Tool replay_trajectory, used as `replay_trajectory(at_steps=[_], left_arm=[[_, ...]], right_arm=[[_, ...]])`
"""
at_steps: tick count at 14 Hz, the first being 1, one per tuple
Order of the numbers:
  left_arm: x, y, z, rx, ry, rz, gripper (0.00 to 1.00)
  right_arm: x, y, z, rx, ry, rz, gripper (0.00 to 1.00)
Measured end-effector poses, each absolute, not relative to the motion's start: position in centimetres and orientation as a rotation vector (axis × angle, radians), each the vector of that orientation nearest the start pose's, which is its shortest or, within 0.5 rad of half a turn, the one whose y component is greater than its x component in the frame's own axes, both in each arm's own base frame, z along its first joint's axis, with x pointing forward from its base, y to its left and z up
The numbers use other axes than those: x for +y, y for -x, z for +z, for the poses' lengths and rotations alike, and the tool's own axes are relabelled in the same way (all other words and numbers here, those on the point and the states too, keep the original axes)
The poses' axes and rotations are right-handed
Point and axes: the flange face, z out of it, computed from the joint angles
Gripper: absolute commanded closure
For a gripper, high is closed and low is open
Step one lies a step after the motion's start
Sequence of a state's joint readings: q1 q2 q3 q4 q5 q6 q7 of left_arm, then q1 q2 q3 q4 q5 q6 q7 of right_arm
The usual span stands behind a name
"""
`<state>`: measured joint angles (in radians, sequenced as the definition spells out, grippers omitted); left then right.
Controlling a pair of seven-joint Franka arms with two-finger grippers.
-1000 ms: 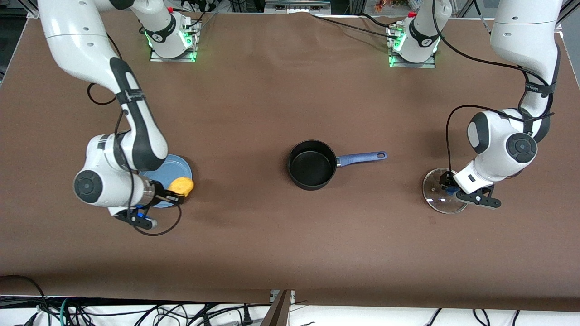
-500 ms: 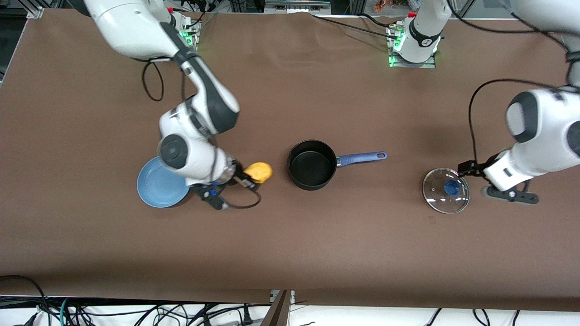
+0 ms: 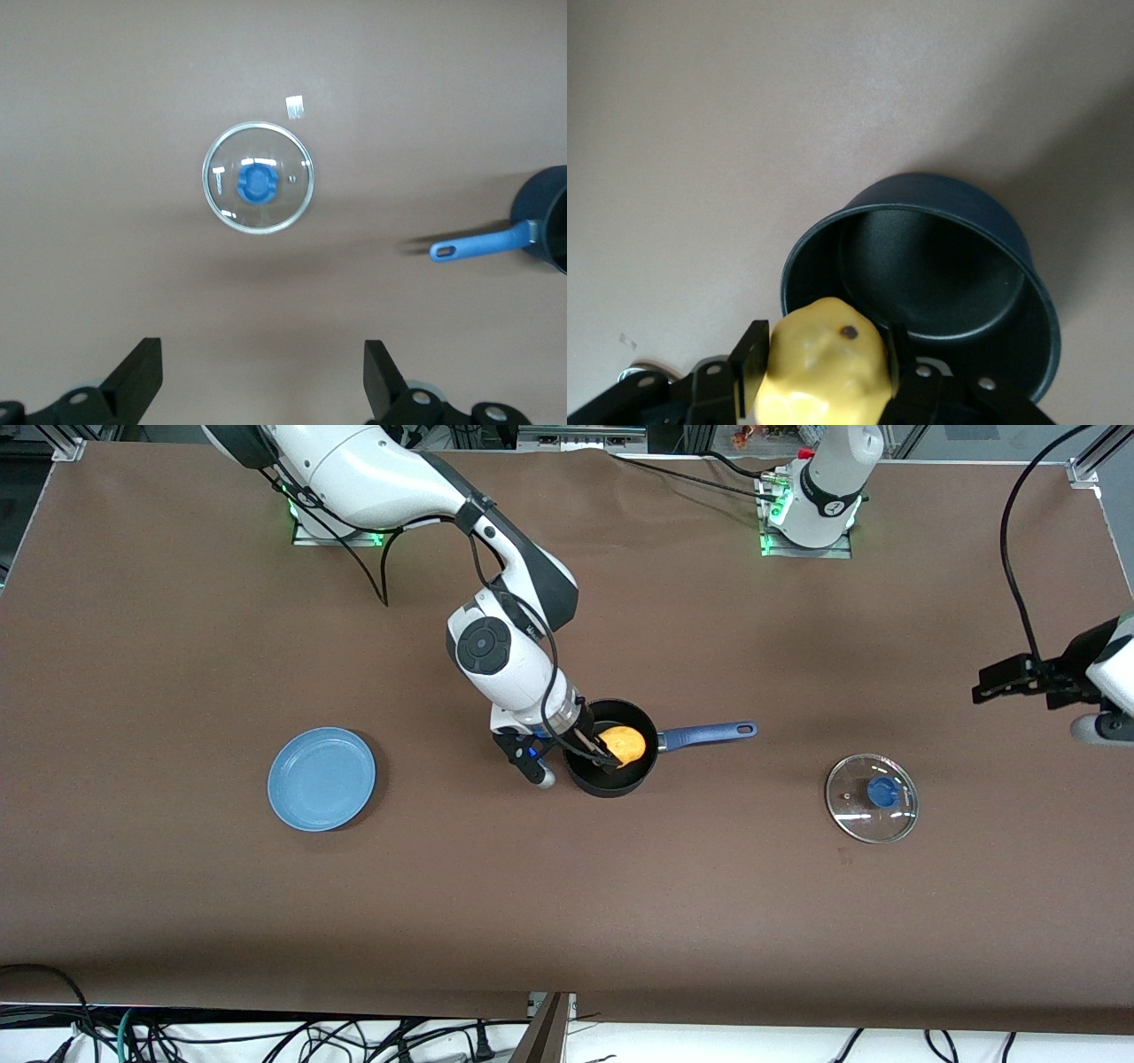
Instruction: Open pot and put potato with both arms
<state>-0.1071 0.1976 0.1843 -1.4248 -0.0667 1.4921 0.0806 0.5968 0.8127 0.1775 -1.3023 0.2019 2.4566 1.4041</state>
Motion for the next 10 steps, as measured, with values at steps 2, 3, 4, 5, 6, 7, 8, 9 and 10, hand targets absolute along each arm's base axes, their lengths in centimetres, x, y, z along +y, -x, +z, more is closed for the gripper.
replay_trajectory(at_steps=[2,3,4,5,6,7,8,9,10], left_arm=[[0.3,-59.7,57.9,-0.06,3.174,0.231,0.0],[-0.7,-59.6,58.0,-0.06,3.164,0.236,0.0],[-1.1,-59.6,58.0,-0.046,3.16,0.236,0.0],[-0.8,-59.5,58.0,-0.03,3.161,0.235,0.0],[-0.3,-59.5,58.1,-0.006,3.162,0.234,0.0],[0.3,-59.5,58.2,0.012,3.165,0.23,0.0],[0.7,-59.4,58.4,0.017,3.166,0.224,0.0],[0.8,-59.3,58.7,0.027,3.168,0.218,0.0],[0.8,-59.1,59.0,0.032,3.168,0.214,0.0]], right_arm=[[51.4,-58.4,30.0,1.113,2.463,0.104,0.0],[51.3,-58.5,30.2,1.12,2.456,0.101,0.0],[51.2,-58.7,30.6,1.123,2.454,0.098,0.0],[50.7,-59.0,31.0,1.129,2.461,0.091,0.0],[49.7,-59.7,31.6,1.135,2.48,0.071,0.0],[48.1,-60.9,32.3,1.131,2.512,0.03,0.0],[46.1,-62.1,33.1,1.114,2.55,-0.007,0.0],[43.9,-63.4,33.8,1.089,2.593,-0.03,0.0],[41.3,-64.6,34.7,1.052,2.637,-0.04,0.0]])
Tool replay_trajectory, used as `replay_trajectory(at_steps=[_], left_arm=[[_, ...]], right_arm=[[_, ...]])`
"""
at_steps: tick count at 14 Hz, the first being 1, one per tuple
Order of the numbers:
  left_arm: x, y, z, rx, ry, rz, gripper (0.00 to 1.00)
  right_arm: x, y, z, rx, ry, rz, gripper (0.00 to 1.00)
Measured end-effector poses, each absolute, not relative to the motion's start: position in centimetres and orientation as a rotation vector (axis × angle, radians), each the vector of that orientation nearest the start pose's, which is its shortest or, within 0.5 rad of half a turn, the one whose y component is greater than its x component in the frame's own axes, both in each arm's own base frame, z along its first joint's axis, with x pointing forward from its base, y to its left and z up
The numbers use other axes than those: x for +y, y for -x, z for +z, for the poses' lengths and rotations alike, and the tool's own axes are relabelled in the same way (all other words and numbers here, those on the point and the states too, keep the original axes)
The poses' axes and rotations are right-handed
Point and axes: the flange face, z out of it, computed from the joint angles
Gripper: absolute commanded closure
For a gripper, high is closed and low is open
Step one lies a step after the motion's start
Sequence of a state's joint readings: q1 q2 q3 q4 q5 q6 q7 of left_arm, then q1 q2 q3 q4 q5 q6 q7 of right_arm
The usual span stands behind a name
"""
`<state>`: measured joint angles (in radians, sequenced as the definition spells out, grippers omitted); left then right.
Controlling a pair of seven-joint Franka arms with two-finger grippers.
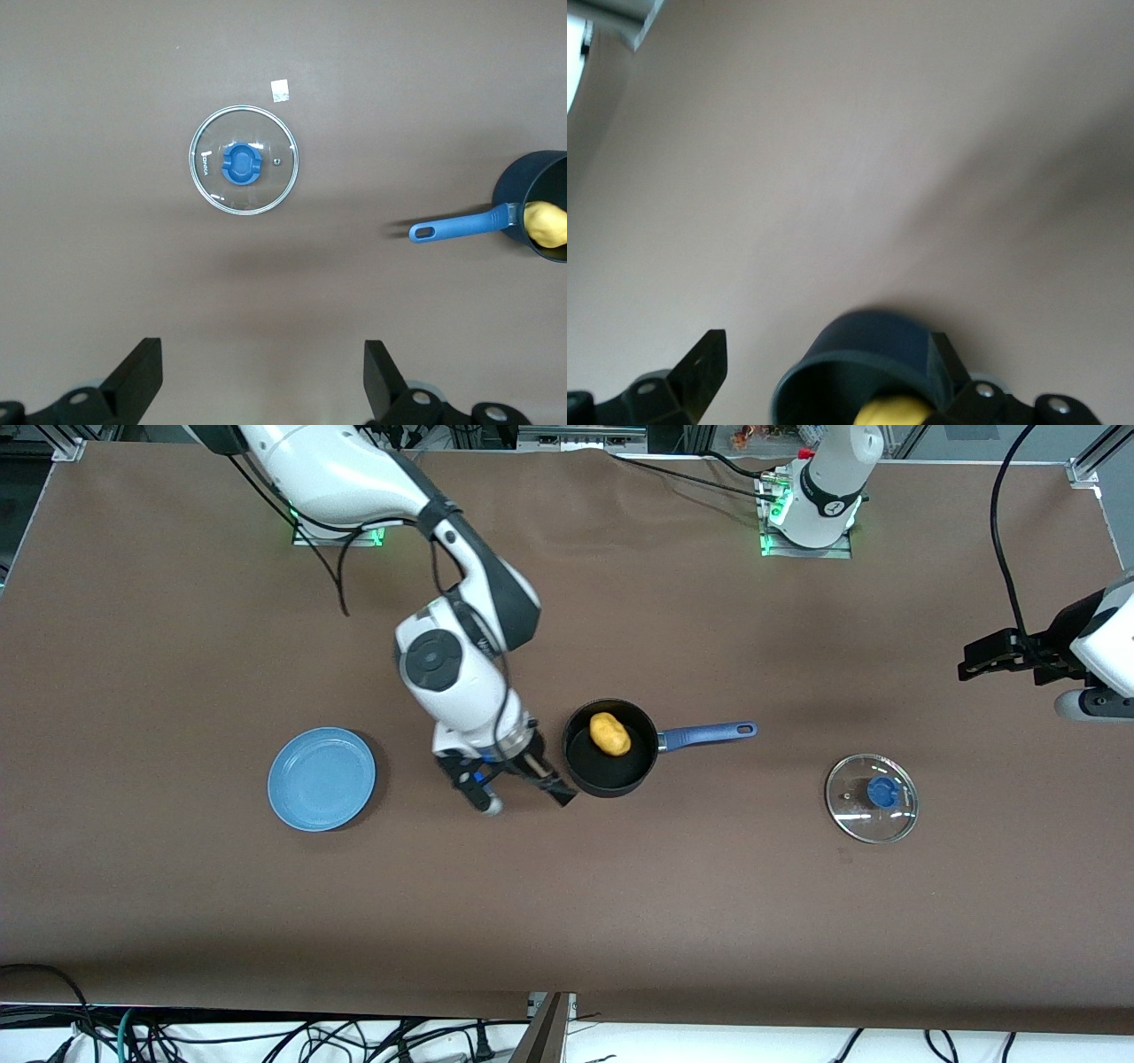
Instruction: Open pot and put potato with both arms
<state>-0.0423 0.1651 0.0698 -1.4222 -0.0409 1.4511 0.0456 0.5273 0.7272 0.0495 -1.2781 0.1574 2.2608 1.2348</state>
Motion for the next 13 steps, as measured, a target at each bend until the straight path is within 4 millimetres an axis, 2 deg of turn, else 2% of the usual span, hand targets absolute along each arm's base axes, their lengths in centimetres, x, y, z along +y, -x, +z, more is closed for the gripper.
replay_trajectory(at_steps=[2,4,9,11,13], left_arm=[[0.6,-58.9,59.3,0.038,3.169,0.209,0.0],[0.7,-59.0,59.2,0.038,3.167,0.212,0.0],[0.3,-59.3,58.4,0.048,3.165,0.232,0.0],[0.2,-59.4,58.3,0.05,3.165,0.236,0.0],[0.4,-59.4,58.3,0.046,3.165,0.236,0.0]], right_arm=[[35.8,-66.8,36.7,0.956,2.725,-0.028,0.0],[30.8,-68.0,39.1,0.844,2.802,-0.004,0.0],[18.8,-68.6,45.3,0.527,2.985,0.067,0.0],[15.0,-68.1,47.9,0.416,3.035,0.074,0.0],[13.1,-67.2,50.3,0.309,3.089,0.071,0.0]])
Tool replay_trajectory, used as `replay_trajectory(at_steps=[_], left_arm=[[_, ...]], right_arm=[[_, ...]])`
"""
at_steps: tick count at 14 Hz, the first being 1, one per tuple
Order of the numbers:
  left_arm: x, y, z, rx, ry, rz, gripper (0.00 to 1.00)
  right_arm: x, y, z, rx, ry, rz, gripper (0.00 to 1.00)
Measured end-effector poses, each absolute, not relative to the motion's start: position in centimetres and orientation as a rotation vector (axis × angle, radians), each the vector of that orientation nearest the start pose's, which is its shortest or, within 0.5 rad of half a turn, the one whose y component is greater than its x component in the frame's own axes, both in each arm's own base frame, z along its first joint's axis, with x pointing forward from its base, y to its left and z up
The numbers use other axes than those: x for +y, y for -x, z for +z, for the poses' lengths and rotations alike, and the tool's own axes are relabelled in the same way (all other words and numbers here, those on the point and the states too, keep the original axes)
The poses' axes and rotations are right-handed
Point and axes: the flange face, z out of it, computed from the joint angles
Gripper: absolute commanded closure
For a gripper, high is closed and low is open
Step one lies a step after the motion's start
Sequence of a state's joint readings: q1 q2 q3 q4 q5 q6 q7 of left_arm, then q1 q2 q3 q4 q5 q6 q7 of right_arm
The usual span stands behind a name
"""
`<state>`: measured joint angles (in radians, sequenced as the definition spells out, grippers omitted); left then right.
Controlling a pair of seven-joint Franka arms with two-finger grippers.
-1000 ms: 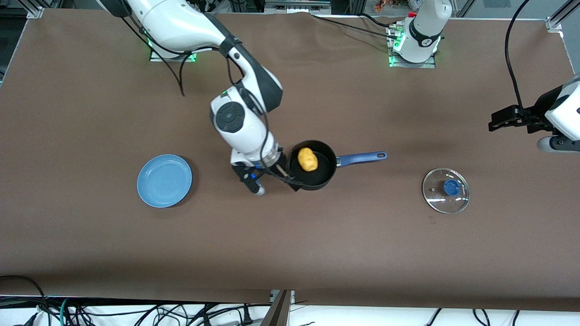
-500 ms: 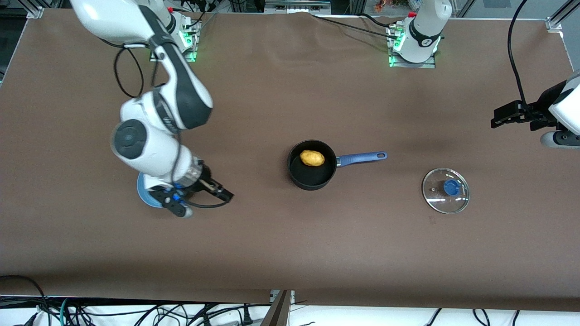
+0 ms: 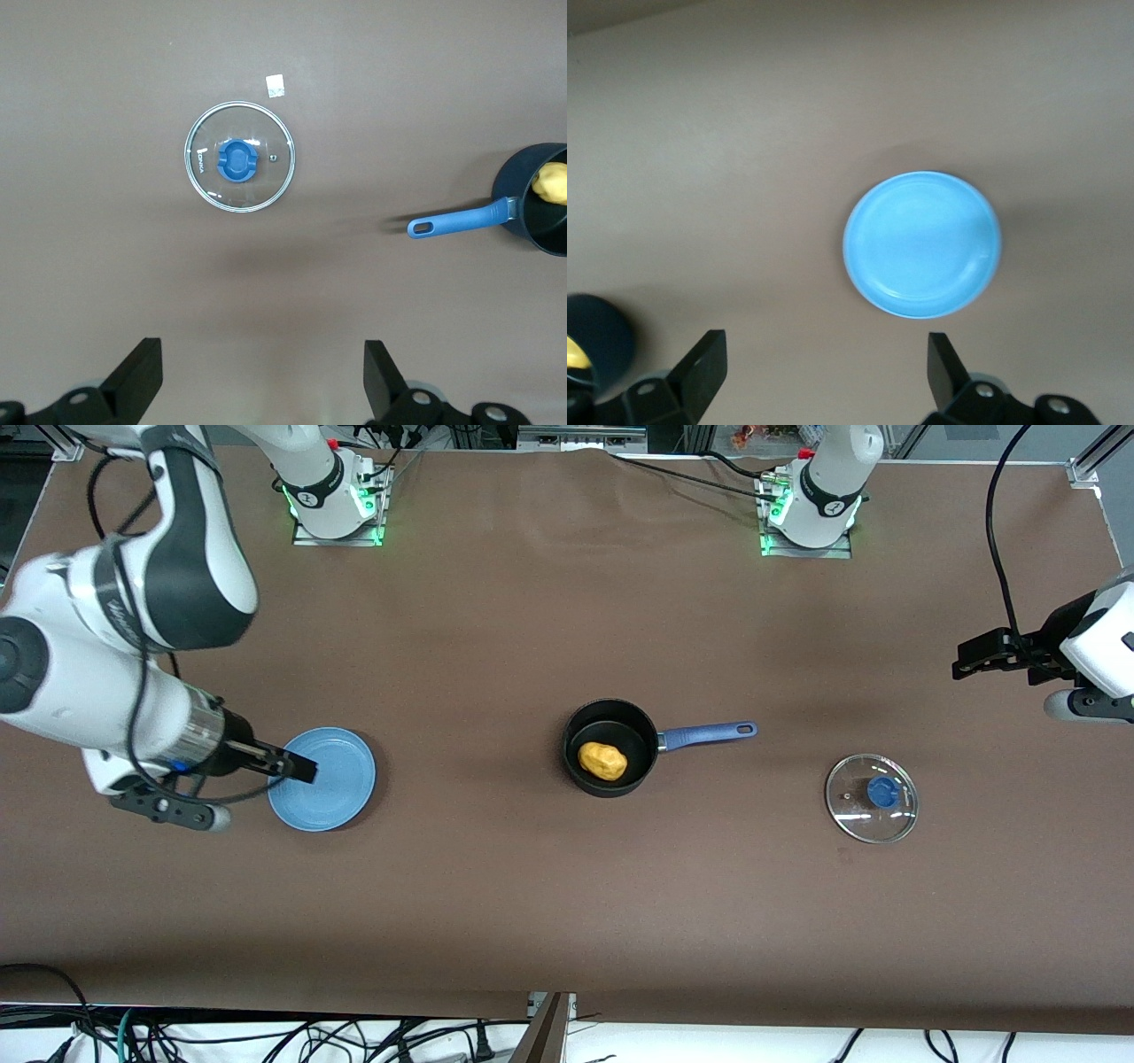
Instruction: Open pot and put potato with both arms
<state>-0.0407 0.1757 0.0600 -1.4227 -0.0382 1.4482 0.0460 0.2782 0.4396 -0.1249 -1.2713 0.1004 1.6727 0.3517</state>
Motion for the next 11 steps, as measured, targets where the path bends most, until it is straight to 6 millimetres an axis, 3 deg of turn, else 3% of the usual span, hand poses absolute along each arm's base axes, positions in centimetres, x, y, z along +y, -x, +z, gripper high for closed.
replay_trajectory(at_steps=[3,6,11], left_arm=[[0.6,-59.4,58.3,0.04,3.165,0.236,0.0],[0.7,-59.4,58.3,0.036,3.163,0.236,0.0],[0.8,-59.4,58.3,0.035,3.163,0.236,0.0]], right_arm=[[11.5,-65.3,53.2,0.19,3.118,0.078,0.0],[9.9,-62.7,54.8,0.118,3.126,0.095,0.0],[8.0,-56.0,57.6,0.034,3.108,0.139,0.0]])
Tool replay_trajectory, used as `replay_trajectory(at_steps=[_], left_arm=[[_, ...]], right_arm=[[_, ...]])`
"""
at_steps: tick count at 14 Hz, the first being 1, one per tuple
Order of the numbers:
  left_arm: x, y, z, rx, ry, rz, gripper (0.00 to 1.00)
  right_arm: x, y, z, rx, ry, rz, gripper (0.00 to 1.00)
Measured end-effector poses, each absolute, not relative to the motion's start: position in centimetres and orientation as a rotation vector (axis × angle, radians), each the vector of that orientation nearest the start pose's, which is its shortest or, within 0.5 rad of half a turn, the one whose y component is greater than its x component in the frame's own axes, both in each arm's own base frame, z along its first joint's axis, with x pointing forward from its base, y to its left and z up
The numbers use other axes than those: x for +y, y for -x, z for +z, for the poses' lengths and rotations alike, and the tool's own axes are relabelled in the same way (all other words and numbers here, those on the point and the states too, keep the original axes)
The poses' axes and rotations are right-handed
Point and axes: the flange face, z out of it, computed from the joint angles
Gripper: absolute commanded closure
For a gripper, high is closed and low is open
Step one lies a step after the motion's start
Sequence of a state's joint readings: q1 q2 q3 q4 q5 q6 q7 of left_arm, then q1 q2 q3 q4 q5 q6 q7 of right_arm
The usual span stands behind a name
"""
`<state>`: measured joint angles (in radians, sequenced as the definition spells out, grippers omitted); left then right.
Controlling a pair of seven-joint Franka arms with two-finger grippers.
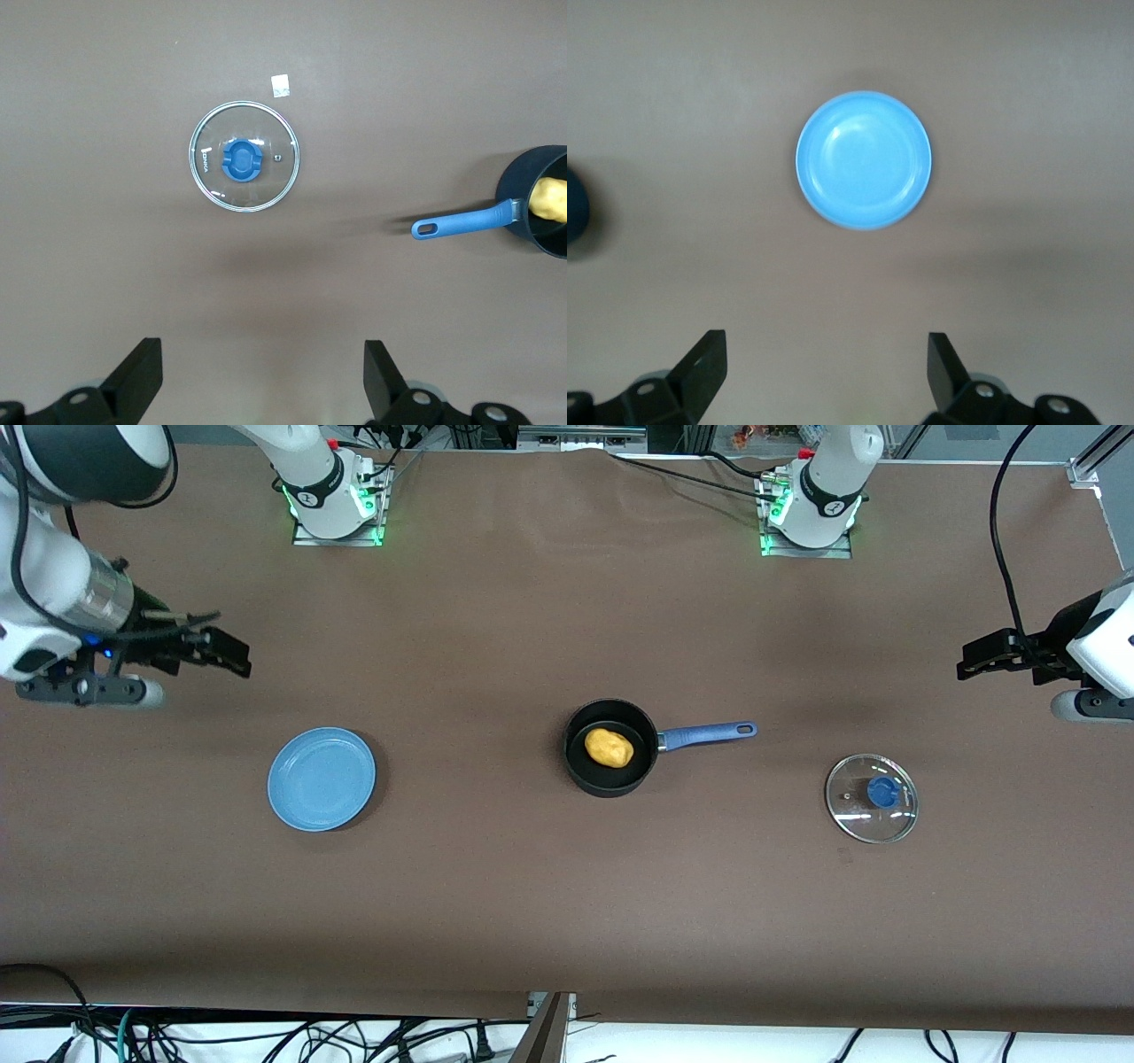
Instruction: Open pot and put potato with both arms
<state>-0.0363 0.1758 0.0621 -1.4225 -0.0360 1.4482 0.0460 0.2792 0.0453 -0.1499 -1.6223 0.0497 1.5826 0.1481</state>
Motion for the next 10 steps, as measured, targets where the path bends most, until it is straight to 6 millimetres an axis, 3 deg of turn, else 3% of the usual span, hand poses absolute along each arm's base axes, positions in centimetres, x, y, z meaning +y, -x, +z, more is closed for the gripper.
replay_trajectory(at_steps=[4,10], left_arm=[[0.8,-59.4,58.3,0.035,3.163,0.236,0.0],[0.8,-59.4,58.3,0.035,3.163,0.235,0.0]], right_arm=[[7.3,-51.7,59.1,-0.068,3.096,0.171,0.0],[7.1,-51.7,60.3,-0.15,3.156,0.121,0.0]])
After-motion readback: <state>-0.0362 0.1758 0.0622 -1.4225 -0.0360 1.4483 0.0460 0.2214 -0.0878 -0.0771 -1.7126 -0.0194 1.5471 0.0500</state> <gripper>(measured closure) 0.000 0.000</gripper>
